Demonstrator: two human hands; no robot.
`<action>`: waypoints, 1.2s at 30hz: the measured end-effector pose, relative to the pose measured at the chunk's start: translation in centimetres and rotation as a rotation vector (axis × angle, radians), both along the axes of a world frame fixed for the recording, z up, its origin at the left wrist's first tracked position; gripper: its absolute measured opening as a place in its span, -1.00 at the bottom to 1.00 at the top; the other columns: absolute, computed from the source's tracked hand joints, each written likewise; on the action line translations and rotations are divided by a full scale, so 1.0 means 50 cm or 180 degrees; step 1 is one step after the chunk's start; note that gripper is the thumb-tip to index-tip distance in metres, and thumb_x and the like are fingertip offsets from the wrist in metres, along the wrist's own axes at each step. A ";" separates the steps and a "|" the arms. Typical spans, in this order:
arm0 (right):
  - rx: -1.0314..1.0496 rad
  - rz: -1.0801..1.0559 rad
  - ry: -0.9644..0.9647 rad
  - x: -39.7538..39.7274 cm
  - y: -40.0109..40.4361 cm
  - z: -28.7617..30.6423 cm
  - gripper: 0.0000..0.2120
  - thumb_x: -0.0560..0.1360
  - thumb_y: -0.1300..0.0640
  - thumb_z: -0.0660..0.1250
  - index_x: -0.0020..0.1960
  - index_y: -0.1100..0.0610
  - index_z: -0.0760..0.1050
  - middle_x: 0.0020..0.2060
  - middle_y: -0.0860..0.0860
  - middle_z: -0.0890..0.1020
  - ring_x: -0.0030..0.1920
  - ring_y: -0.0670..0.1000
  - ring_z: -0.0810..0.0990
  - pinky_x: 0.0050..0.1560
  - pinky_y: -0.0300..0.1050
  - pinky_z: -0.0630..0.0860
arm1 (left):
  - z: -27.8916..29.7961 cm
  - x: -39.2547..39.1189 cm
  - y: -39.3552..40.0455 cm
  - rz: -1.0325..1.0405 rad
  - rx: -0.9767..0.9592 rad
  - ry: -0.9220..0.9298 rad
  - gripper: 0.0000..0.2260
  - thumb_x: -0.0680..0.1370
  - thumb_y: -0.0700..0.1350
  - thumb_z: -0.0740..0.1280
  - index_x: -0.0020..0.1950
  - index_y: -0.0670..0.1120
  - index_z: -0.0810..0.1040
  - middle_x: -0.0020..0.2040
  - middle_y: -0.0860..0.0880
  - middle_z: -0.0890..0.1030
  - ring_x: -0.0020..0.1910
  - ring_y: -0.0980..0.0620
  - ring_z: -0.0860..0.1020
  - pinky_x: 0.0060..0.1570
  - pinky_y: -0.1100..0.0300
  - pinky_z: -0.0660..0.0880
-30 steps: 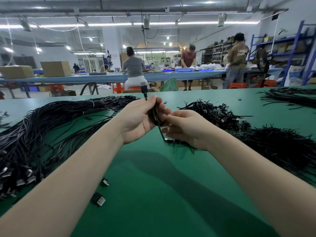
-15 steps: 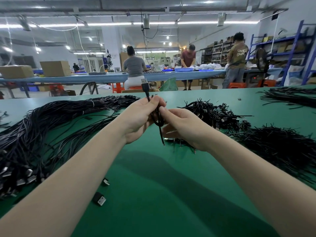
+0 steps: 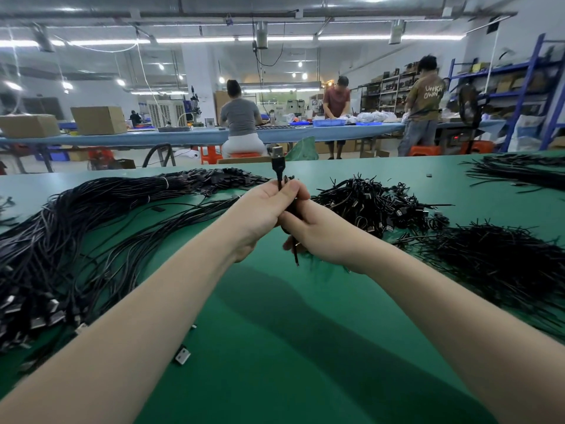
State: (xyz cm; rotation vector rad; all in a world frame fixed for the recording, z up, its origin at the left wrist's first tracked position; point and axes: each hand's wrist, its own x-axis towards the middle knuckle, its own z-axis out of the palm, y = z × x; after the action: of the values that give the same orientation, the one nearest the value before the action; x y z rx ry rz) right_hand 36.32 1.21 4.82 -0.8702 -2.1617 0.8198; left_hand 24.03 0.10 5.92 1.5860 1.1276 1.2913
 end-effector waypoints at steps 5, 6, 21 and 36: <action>-0.0104 -0.0156 0.0329 -0.015 0.011 -0.027 -0.85 0.63 0.14 0.08 -0.08 0.12 0.36 -0.35 0.03 0.50 -0.45 -0.05 0.57 -0.39 -0.09 0.53 | -0.027 0.019 0.011 0.0350 0.0123 -0.0159 -0.75 0.65 -0.03 0.17 -0.18 0.01 0.54 -0.36 0.14 0.56 -0.34 0.18 0.50 -0.33 0.32 0.40; 0.0078 -0.0225 0.0186 -0.016 0.017 -0.035 -0.84 0.63 0.14 0.08 -0.10 0.10 0.36 -0.37 0.02 0.47 -0.47 -0.08 0.53 -0.41 -0.10 0.50 | -0.035 0.022 0.015 0.0430 0.0102 -0.0289 -0.74 0.65 -0.03 0.17 -0.18 0.02 0.55 -0.30 0.13 0.58 -0.25 0.16 0.52 -0.23 0.28 0.43; 0.0763 -0.0745 -0.2806 0.044 0.055 -0.070 -0.80 0.62 0.21 0.01 0.11 0.27 0.35 -0.21 0.06 0.37 -0.19 0.09 0.46 -0.18 -0.04 0.35 | -0.174 0.016 0.015 0.2101 0.2424 0.4038 -0.50 0.40 -0.28 0.07 0.24 0.00 0.55 0.25 -0.03 0.55 0.30 -0.11 0.49 0.21 0.04 0.43; 0.4571 -0.0477 -0.3494 0.168 0.034 -0.055 -0.70 0.52 0.26 0.00 -0.09 0.12 0.51 -0.32 -0.02 0.52 -0.34 0.06 0.49 0.00 -0.04 0.46 | -0.165 0.051 0.004 0.0363 0.1163 0.3476 -0.86 0.64 -0.16 0.05 -0.13 -0.07 0.24 -0.24 -0.05 0.38 -0.09 -0.21 0.51 -0.24 0.04 0.28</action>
State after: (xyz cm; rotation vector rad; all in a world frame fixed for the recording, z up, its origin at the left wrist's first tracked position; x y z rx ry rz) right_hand 44.70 2.91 2.06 -0.6223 -2.5784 -1.5414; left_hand 26.58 0.32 -2.34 2.6668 1.6727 0.6470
